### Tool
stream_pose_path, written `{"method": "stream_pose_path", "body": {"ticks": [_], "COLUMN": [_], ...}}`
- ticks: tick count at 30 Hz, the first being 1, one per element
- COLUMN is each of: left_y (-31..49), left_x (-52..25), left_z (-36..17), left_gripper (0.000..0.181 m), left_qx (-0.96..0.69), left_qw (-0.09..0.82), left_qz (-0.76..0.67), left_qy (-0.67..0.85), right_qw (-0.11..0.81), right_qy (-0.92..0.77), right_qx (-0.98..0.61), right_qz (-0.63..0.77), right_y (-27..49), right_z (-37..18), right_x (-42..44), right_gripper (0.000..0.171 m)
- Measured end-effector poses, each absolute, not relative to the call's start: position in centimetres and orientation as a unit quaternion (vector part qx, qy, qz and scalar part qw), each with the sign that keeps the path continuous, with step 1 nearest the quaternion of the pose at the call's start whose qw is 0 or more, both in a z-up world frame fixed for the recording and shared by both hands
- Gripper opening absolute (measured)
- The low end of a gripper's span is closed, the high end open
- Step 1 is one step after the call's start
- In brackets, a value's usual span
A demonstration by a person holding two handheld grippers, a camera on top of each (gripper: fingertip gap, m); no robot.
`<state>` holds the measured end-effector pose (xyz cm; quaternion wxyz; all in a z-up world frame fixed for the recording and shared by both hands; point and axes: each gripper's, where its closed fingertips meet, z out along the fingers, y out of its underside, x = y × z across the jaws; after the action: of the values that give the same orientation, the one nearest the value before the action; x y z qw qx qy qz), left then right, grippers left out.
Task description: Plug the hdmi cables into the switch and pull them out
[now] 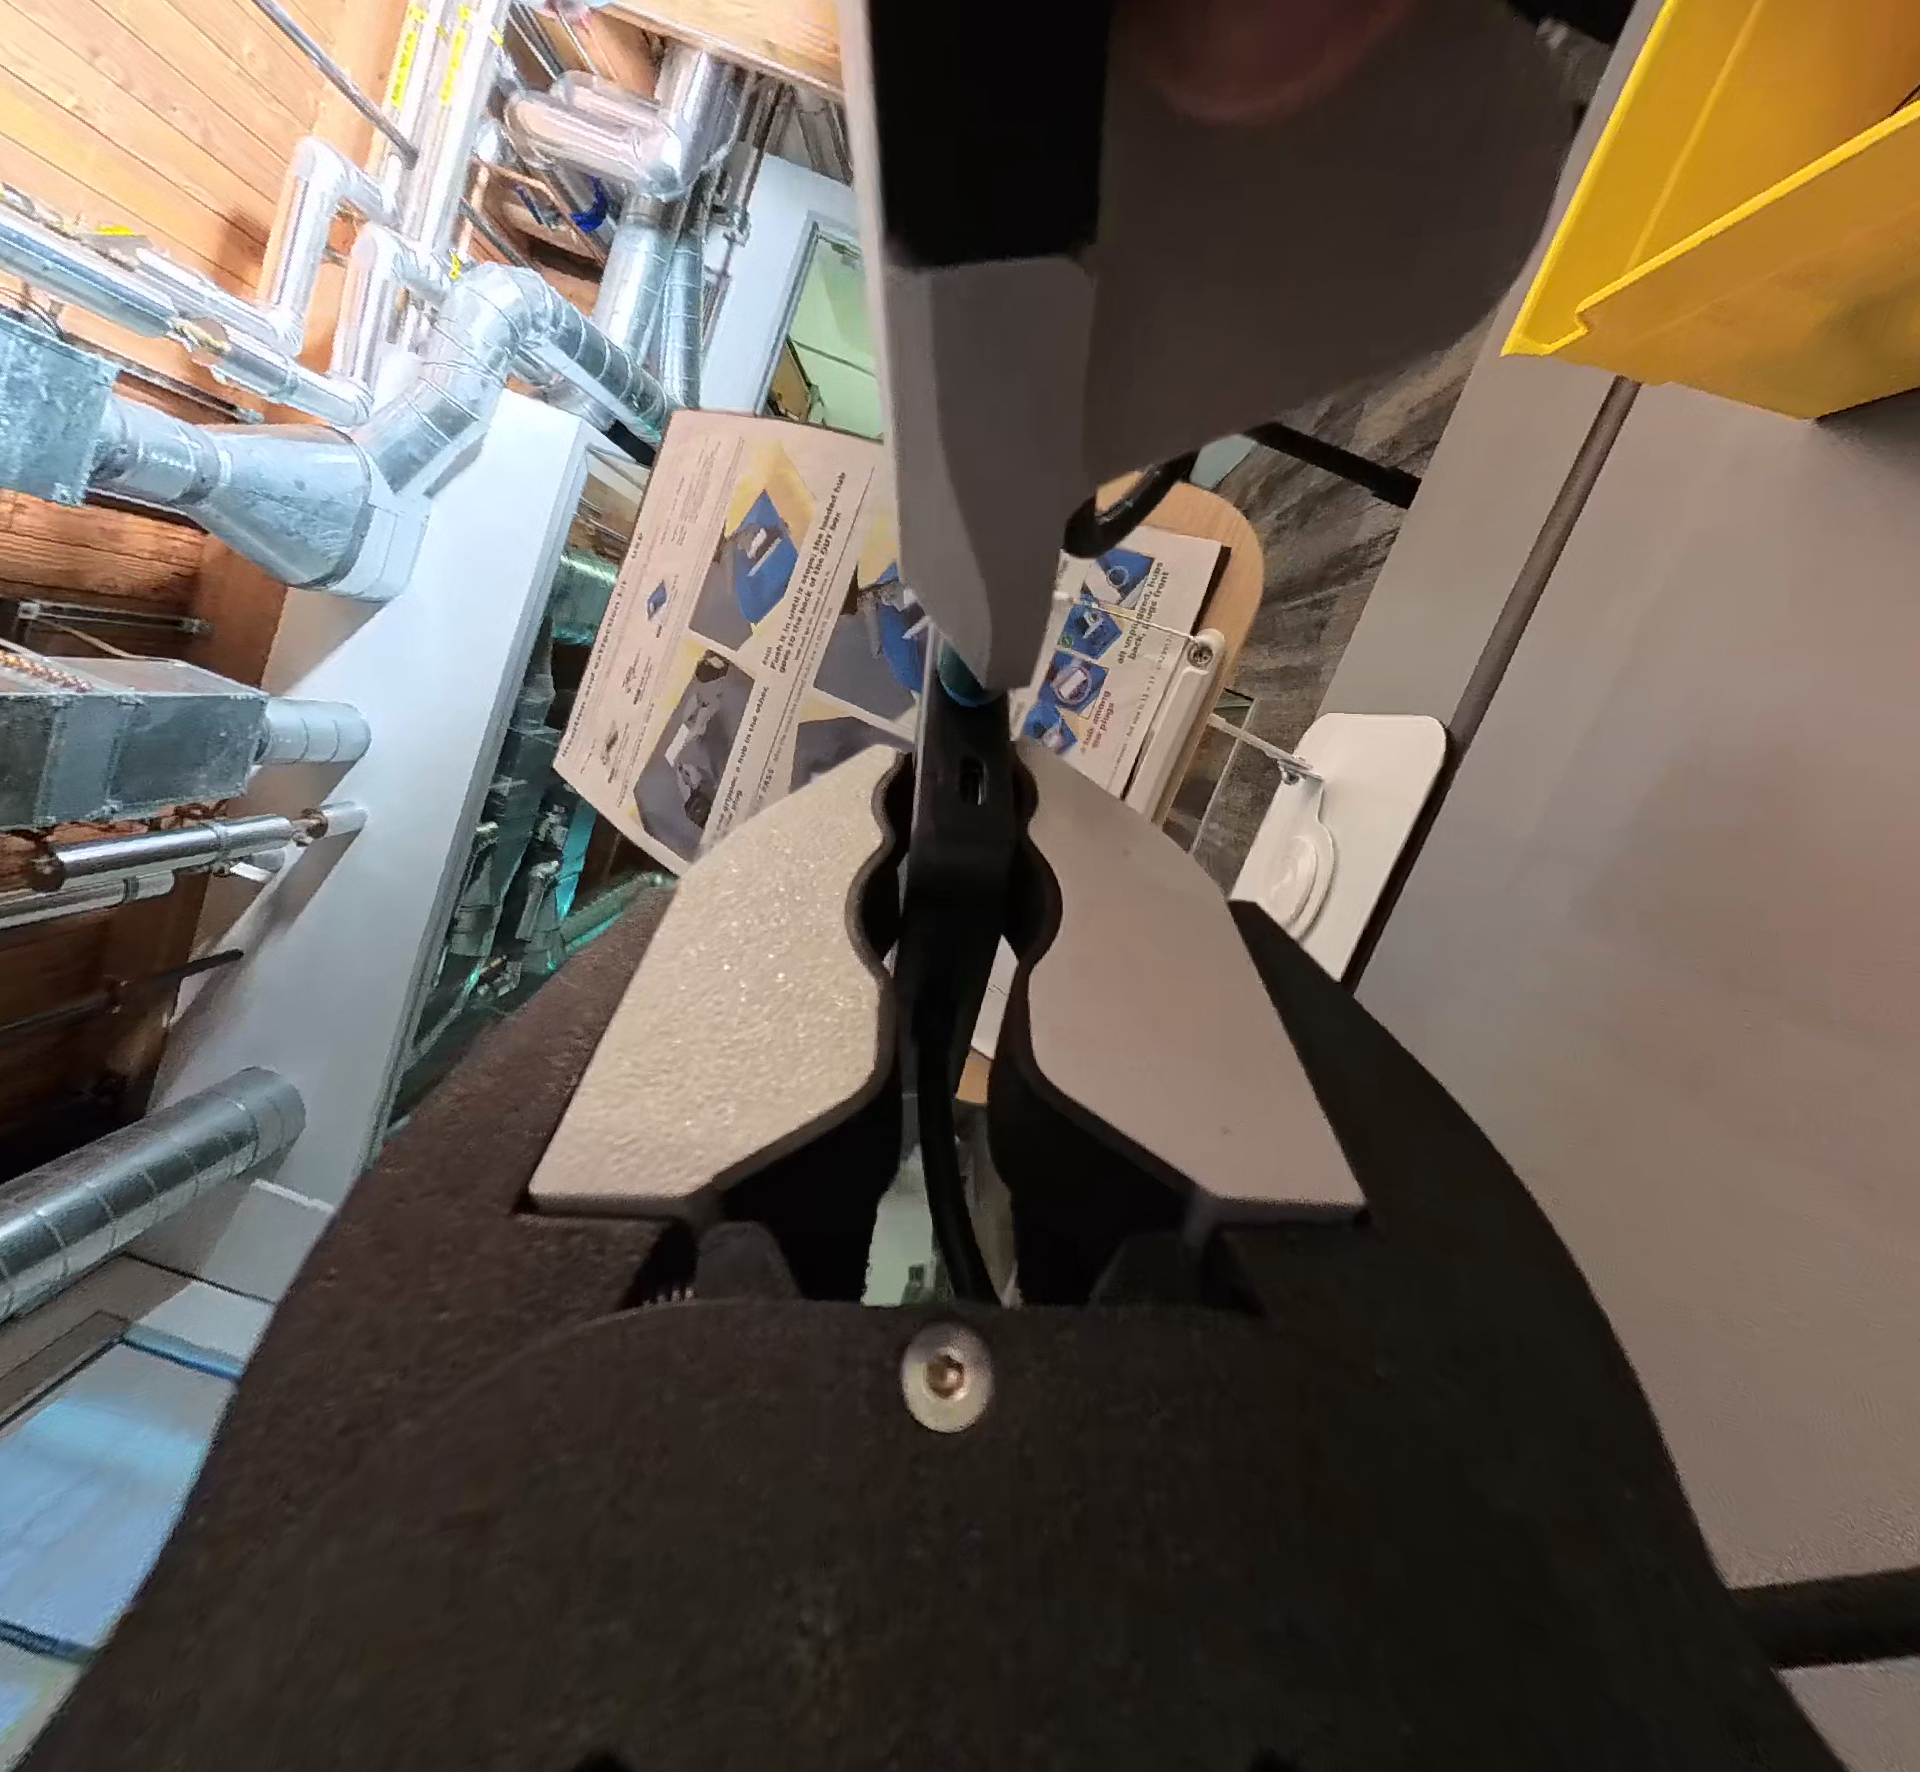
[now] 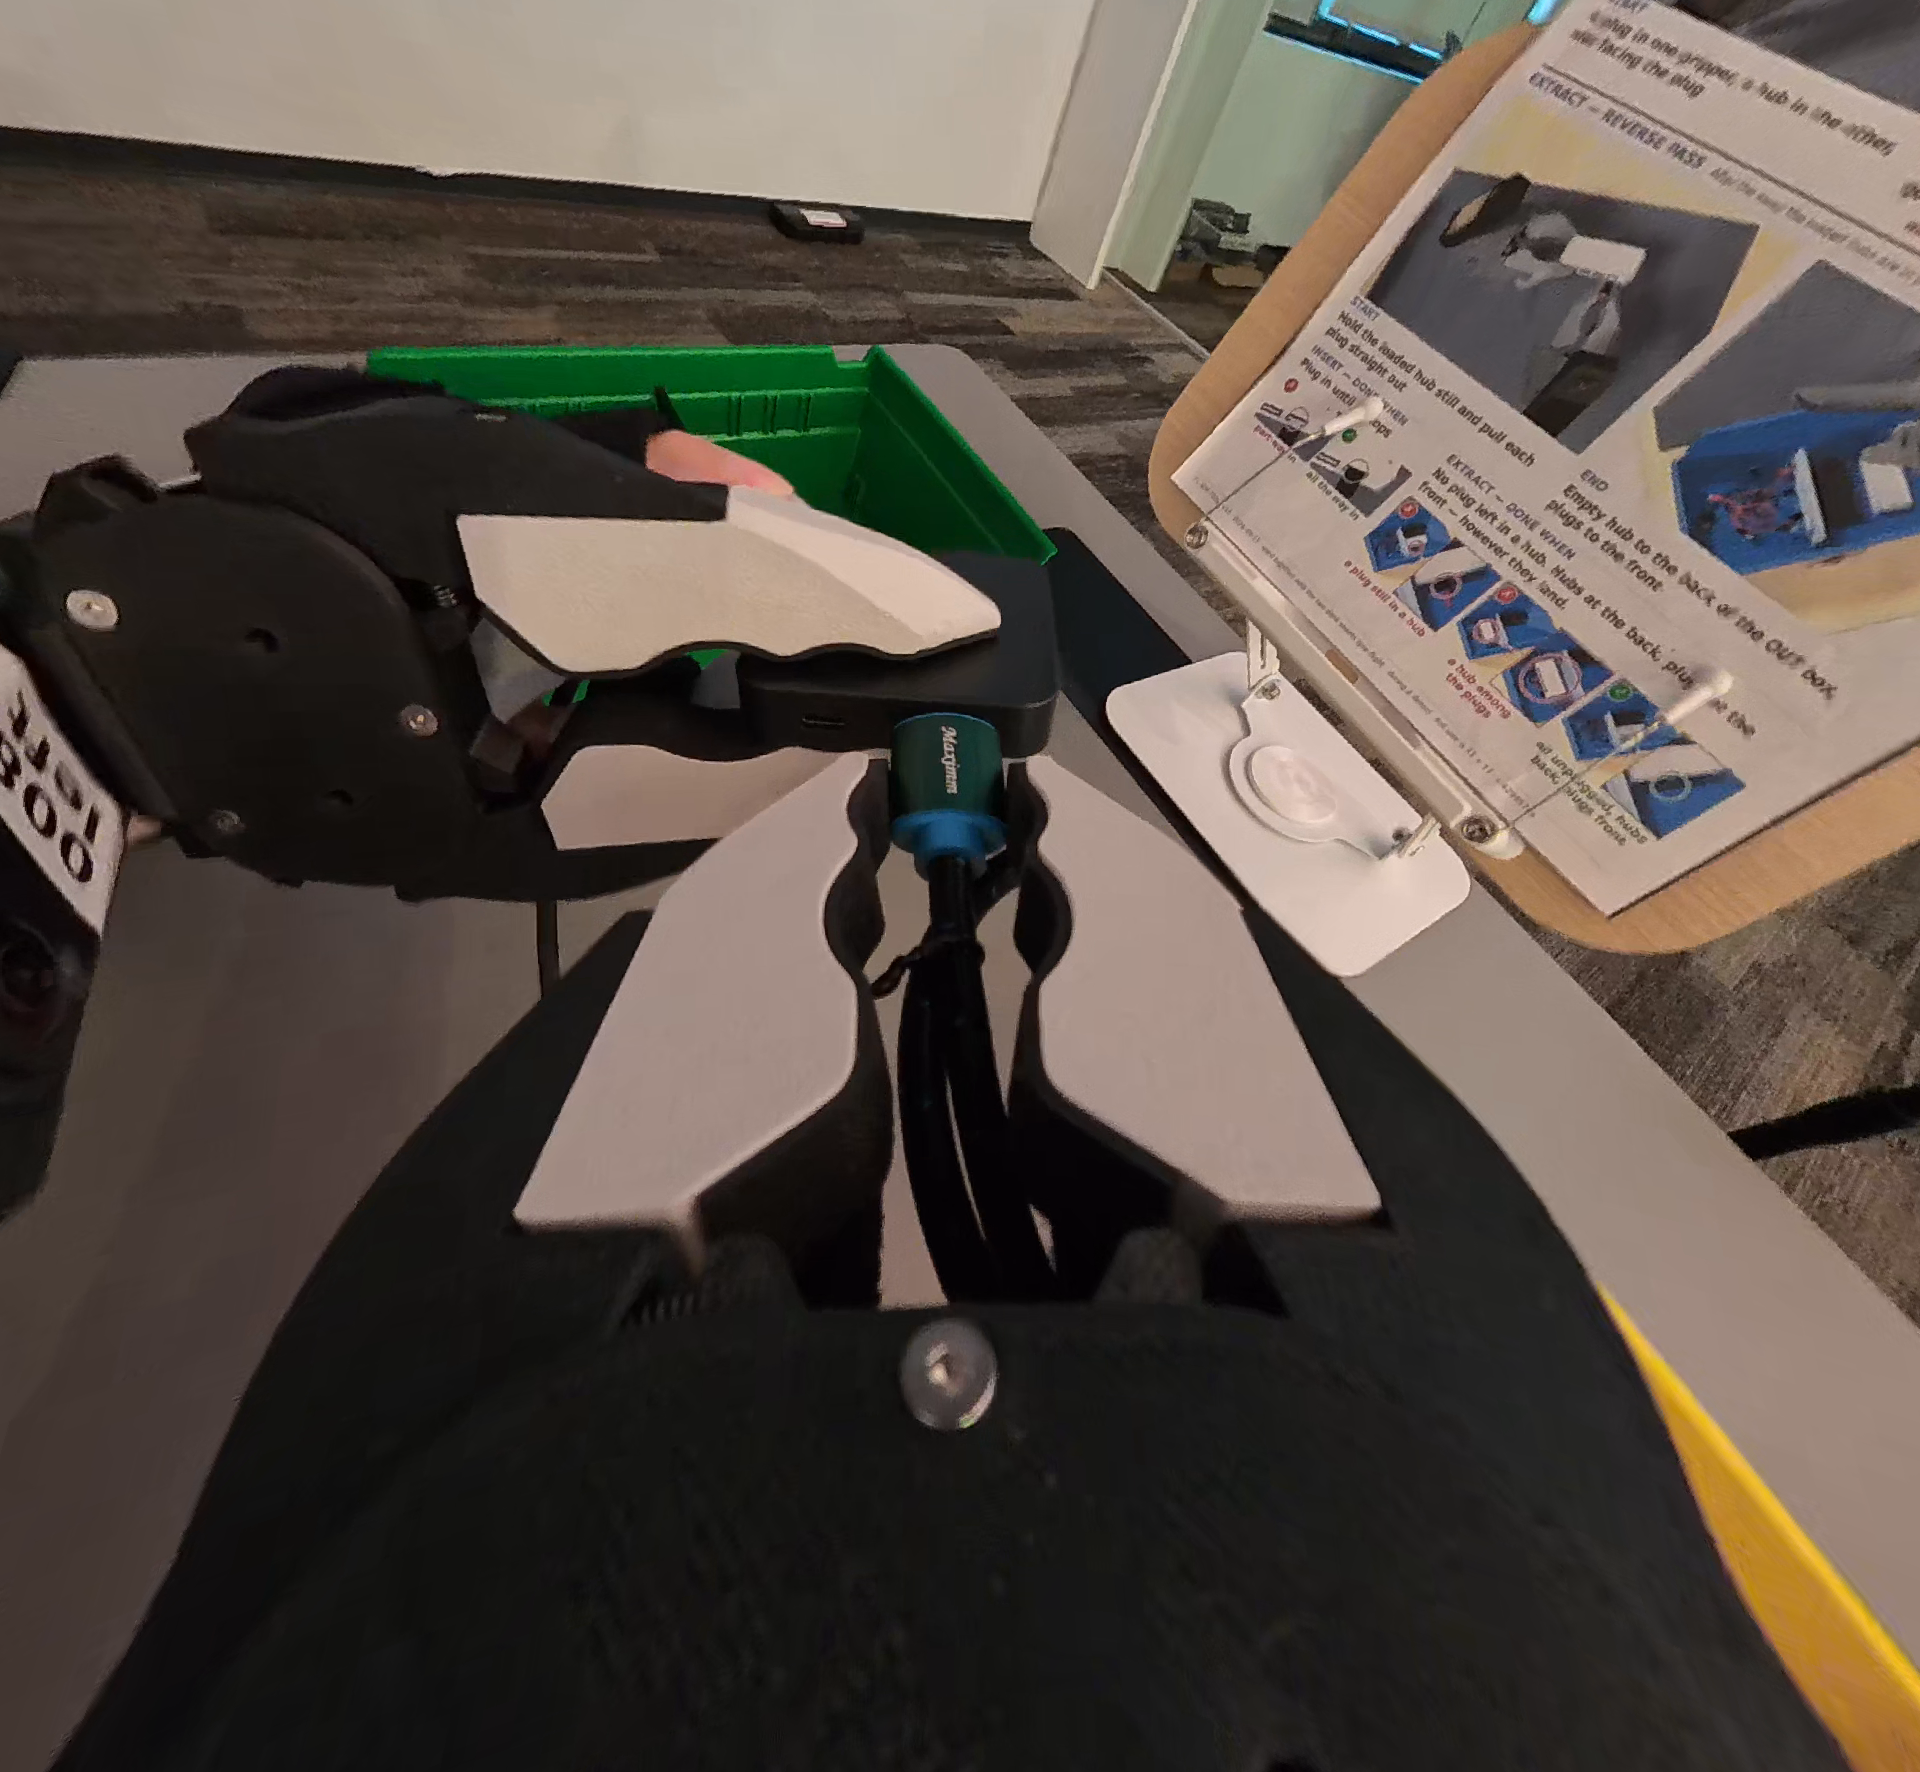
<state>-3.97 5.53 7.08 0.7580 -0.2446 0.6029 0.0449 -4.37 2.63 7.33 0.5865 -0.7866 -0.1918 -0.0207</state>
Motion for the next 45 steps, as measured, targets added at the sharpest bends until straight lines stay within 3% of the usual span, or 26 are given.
{"method": "stream_pose_path", "body": {"ticks": [4, 17, 21, 23, 29, 45], "left_y": [6.9, 6.6, 14.5, 15.5, 10.3, 5.6], "left_x": [-3.9, -3.5, -5.7, -6.8, -6.1, -3.5], "left_z": [6.5, 6.1, 4.3, 5.8, 8.9, 5.3], "left_gripper": [0.015, 0.015, 0.014, 0.014, 0.014, 0.014], "left_qx": [-0.275, -0.261, -0.398, -0.377, -0.283, -0.275], "left_qw": [0.742, 0.736, 0.668, 0.700, 0.763, 0.696], "left_qz": [0.060, 0.061, 0.142, 0.110, 0.052, 0.005], "left_qy": [0.608, 0.621, 0.612, 0.597, 0.579, 0.663], "right_qw": [0.597, 0.582, 0.626, 0.651, 0.618, 0.534], "right_qy": [-0.146, -0.150, -0.098, -0.099, -0.143, -0.133], "right_qx": [-0.785, -0.799, -0.773, -0.752, -0.773, -0.835], "right_qz": [-0.081, 0.009, -0.046, -0.038, -0.027, 0.010], "right_y": [3.8, 3.4, 2.4, 1.1, 0.3, 0.1], "right_z": [6.8, 6.4, 8.9, 10.9, 10.6, 7.5], "right_x": [-4.4, -4.0, -2.1, -2.1, -3.7, -3.8], "right_gripper": [0.021, 0.021, 0.021, 0.021, 0.021, 0.021]}}
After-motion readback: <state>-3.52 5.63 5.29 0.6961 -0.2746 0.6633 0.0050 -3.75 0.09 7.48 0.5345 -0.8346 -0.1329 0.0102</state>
